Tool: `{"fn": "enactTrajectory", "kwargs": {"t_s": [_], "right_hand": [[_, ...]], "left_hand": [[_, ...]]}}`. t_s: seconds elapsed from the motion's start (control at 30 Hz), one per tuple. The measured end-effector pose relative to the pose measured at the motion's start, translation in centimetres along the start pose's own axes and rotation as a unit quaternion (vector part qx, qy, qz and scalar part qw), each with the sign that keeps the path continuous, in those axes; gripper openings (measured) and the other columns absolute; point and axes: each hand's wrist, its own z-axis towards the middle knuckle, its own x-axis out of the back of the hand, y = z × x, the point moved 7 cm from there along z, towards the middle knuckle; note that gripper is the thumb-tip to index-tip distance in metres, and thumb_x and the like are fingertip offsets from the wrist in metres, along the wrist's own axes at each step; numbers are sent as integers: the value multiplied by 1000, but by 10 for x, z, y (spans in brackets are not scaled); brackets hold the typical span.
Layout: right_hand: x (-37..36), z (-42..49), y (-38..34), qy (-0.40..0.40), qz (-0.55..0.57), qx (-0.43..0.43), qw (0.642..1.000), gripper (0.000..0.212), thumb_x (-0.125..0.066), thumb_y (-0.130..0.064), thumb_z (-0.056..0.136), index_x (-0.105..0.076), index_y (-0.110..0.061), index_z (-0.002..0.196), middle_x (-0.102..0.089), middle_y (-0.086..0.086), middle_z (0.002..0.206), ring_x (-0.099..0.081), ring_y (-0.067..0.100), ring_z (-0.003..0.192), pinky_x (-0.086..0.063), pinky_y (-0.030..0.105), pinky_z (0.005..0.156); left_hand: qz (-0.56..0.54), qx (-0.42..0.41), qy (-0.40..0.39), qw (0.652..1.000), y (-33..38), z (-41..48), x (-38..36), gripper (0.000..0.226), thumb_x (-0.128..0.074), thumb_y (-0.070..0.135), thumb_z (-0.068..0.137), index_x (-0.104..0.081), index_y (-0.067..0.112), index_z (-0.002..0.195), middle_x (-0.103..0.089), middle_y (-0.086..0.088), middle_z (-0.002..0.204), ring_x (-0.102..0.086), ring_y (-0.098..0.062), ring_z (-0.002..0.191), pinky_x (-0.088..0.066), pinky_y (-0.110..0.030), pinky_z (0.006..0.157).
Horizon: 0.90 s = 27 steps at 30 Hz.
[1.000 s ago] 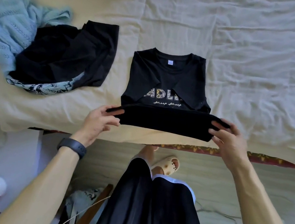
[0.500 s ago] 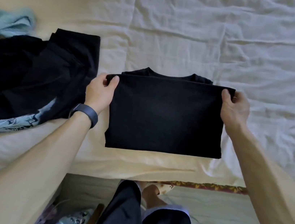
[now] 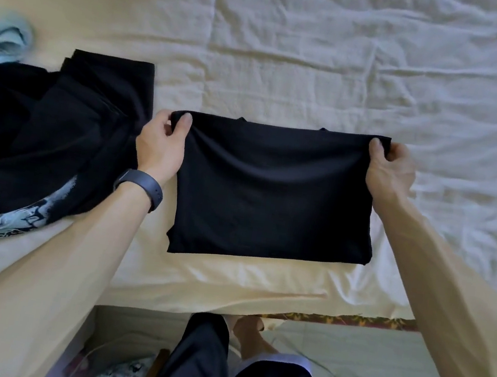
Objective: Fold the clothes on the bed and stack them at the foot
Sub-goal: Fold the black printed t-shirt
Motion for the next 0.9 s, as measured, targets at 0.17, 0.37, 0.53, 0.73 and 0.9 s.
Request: {"fn": "enactTrajectory", "kwargs": {"t_s": [0.17, 0.37, 0.53, 0.73, 0.9], "right_hand": [[0, -3, -1, -24, 10, -6, 1000, 24, -64, -55, 91, -61, -33, 101, -63, -19, 93, -65, 8, 92, -45, 19, 78], [22, -58, 26, -115, 9, -13, 993, 55, -77, -59, 77, -54, -29, 117, -66, -14, 106, -67, 5, 95, -55, 28, 83], [56, -118, 89, -151, -44, -77, 984, 55, -75, -60, 81, -56, -27, 122, -65, -4, 116, -65, 17, 104, -55, 41, 89], [58, -147, 126, -149, 42, -155, 976, 36, -70, -42, 95, -63, -10, 108, -71, 4, 85, -67, 14, 75, -60, 33, 75], [68, -148, 131, -72, 216, -176, 958, 16, -67, -19, 98, -58, -11, 88, -57, 2, 75, -56, 9, 60, -50, 20, 58]], "left_hand": [[4, 5, -3, 1000, -4, -1, -6, 26, -56, 52, 96, -59, 26, 95, -57, 13, 78, -54, -4, 73, -43, -24, 71], [-13, 41, -38, 998, -9, -52, 4, 49, -62, 65, 84, -49, 34, 119, -62, 17, 92, -57, 6, 85, -42, -20, 71], [12, 93, -48, 994, -57, -136, 15, 50, -63, 60, 87, -51, 31, 125, -61, 15, 100, -52, 8, 81, -35, -11, 65], [-65, 191, -69, 977, -86, -181, 3, 23, -60, 50, 96, -58, 27, 94, -67, 9, 95, -69, -15, 76, -47, -25, 61], [-157, 206, 31, 965, -87, -195, 18, 19, -61, 40, 98, -60, 22, 93, -65, 4, 84, -61, -2, 50, -47, -28, 57]]}}
